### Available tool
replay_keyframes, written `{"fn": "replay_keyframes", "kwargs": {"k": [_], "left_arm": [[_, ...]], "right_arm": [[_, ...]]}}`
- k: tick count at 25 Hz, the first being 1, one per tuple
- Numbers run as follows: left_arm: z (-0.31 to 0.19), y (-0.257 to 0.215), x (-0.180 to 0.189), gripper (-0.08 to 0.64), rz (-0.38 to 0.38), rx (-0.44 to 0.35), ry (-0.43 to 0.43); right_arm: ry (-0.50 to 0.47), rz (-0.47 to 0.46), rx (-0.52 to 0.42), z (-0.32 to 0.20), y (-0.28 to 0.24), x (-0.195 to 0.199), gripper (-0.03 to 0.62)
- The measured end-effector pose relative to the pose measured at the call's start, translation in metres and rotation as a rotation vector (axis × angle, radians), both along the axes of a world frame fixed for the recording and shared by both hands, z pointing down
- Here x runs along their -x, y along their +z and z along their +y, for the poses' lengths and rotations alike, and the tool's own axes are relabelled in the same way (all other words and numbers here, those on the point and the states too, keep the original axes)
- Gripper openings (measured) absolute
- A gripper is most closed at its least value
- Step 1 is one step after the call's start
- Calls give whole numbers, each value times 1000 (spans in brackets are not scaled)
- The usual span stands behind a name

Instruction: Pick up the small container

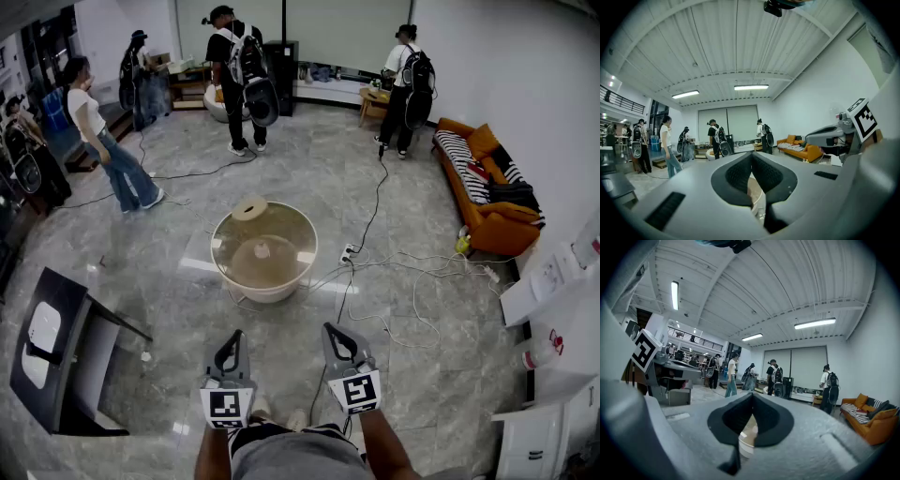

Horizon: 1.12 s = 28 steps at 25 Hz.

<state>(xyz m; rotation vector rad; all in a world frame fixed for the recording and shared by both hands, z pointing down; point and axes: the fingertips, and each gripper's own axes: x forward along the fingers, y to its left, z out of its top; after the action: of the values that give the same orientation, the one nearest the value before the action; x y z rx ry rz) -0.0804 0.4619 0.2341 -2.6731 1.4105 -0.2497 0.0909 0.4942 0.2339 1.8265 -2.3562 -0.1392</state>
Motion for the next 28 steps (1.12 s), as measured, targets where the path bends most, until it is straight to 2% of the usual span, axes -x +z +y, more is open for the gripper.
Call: {"fn": "replay_keyframes", "kwargs": {"k": [8, 16, 22, 28], "left_arm": [[-11, 7, -3, 18, 14, 16, 3], [-36, 16, -11, 18, -6, 26, 13], [-87, 22, -24, 18, -5, 31, 20], [-172, 26, -30, 18, 0, 46, 28]], "right_arm": [[1, -12, 12, -9, 4, -1, 0], [1, 7, 23, -36, 15, -4, 0], [1, 11, 42, -84, 23, -13, 0], [0, 16, 36, -167, 22, -16, 0]]}}
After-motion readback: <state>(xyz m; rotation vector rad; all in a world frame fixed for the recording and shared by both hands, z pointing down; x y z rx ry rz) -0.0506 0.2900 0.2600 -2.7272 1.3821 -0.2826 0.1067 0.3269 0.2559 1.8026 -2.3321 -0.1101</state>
